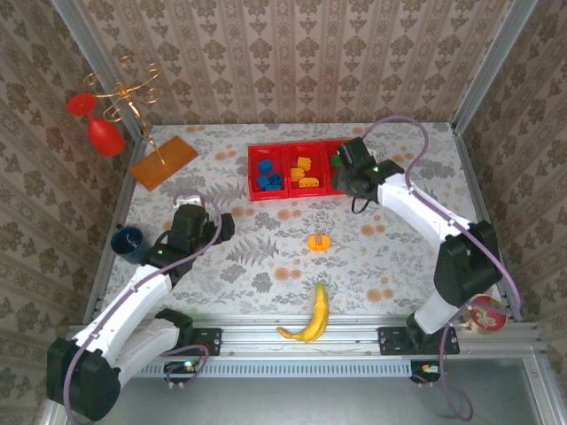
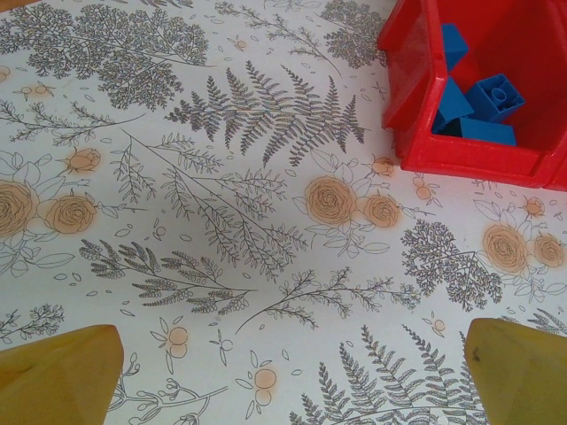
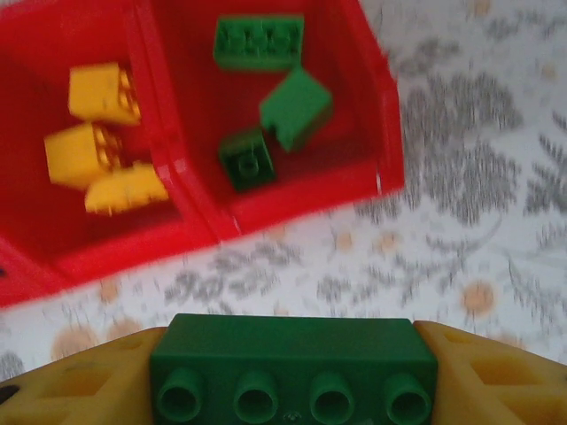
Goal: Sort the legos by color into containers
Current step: Place the lego in the container.
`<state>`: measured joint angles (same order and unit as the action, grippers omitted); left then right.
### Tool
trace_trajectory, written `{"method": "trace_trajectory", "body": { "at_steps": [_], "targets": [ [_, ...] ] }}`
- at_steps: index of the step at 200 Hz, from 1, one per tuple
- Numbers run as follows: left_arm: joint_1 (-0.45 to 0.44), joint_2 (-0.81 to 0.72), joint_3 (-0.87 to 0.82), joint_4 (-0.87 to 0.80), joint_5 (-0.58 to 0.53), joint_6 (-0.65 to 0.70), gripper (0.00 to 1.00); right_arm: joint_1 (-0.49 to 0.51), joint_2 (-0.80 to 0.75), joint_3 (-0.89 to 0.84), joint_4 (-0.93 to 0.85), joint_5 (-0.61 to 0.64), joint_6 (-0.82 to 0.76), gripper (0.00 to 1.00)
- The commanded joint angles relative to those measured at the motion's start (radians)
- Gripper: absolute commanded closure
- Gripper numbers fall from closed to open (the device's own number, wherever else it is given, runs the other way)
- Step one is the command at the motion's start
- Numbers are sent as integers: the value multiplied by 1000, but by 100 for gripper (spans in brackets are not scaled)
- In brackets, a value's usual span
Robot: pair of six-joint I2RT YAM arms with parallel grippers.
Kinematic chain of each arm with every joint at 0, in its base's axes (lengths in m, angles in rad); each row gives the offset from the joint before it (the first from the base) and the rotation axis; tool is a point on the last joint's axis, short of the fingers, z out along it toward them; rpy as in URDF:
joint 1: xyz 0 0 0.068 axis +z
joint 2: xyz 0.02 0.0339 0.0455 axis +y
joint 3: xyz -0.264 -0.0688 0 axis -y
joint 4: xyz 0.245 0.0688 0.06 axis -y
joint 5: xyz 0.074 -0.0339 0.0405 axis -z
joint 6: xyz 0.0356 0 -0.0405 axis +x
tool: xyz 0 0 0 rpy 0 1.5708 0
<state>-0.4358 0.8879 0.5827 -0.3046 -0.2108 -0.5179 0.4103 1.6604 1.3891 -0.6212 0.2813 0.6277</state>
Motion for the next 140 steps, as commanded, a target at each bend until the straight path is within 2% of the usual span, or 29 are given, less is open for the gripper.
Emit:
{"method": "trace_trajectory", "body": {
  "at_steps": [1, 60, 140],
  "targets": [
    [9, -12, 12, -17, -16, -19, 0, -40, 105, 107, 22, 15, -93, 61],
    [15, -8, 15, -20, -10, -15, 0, -109, 371, 406, -9, -14, -149, 58],
    [18, 22, 32, -10, 22, 6, 0, -148, 515, 549, -40, -45, -158, 45]
  ]
}}
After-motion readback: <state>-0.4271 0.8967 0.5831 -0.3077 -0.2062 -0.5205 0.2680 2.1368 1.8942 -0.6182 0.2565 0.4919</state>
